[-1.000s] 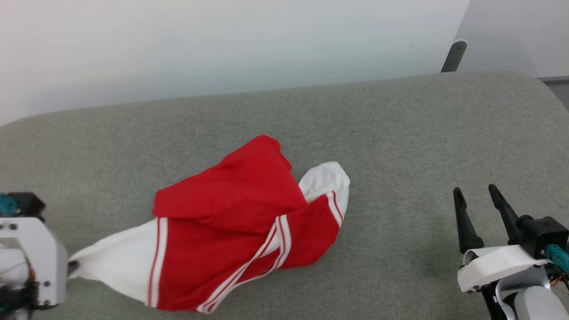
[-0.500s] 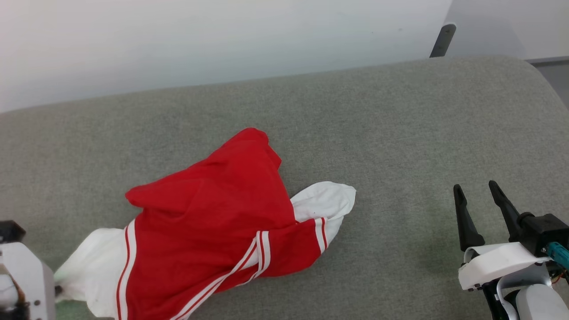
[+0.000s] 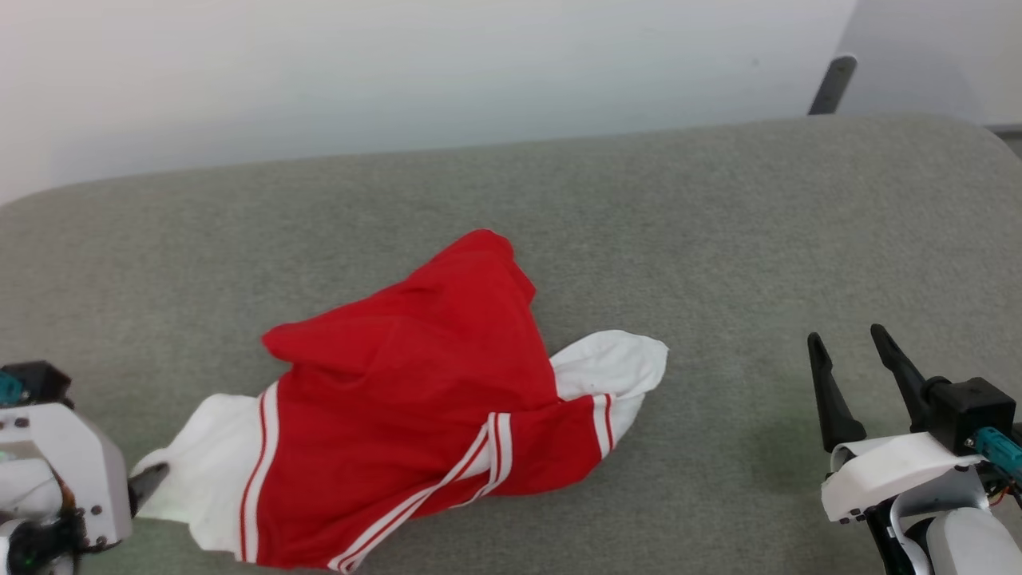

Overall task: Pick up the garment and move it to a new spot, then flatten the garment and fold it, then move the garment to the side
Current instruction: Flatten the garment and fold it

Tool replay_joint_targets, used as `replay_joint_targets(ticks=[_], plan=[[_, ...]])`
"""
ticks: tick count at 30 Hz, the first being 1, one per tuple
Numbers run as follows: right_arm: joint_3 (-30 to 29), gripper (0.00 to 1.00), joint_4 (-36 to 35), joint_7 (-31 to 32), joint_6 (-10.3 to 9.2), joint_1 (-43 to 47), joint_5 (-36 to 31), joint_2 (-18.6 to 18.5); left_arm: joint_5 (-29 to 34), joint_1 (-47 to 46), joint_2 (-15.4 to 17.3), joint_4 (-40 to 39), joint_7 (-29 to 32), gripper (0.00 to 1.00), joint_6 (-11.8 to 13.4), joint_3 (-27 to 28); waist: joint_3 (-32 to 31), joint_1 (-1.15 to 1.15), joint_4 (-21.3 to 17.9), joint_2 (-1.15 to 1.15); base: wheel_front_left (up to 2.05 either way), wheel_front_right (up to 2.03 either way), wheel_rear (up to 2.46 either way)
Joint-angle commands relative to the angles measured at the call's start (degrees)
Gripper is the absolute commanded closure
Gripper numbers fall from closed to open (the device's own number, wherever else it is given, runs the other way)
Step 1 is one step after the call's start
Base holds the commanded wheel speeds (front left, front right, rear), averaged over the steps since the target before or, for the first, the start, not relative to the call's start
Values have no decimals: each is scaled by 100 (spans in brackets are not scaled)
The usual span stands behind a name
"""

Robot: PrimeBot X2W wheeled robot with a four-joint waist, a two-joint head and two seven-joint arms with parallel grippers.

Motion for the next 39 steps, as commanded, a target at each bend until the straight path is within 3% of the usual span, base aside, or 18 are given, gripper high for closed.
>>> replay_joint_targets(ticks=[1, 9, 22, 32, 39], plan=[[17, 0, -18, 29, -2, -20, 19, -27, 31, -32, 9, -54, -46, 0, 18, 9, -115, 0, 133, 0, 0, 0, 0], [276, 0, -29, 228, -1, -15, 161, -90, 197, 247, -128, -790, -691, 0, 196, 119, -434, 0, 517, 0, 0, 0, 0], [1035, 0, -32, 993, -2, -13, 803, -301, 516, 1439, -433, -1819, -2752, 0, 452, 646, -797, 0, 1001, 0, 0, 0, 0], [1997, 0, -372, 2327, -2, -101, 1604, -829, 601, 2490, -771, -2110, -3853, 0, 680, 903, -935, 0, 1303, 0, 0, 0, 0], [2551, 0, -668, 3354, -2, -321, 1892, -1270, 516, 2796, -967, -2085, -4129, 0, 608, 856, -957, 0, 1568, 0, 0, 0, 0]])
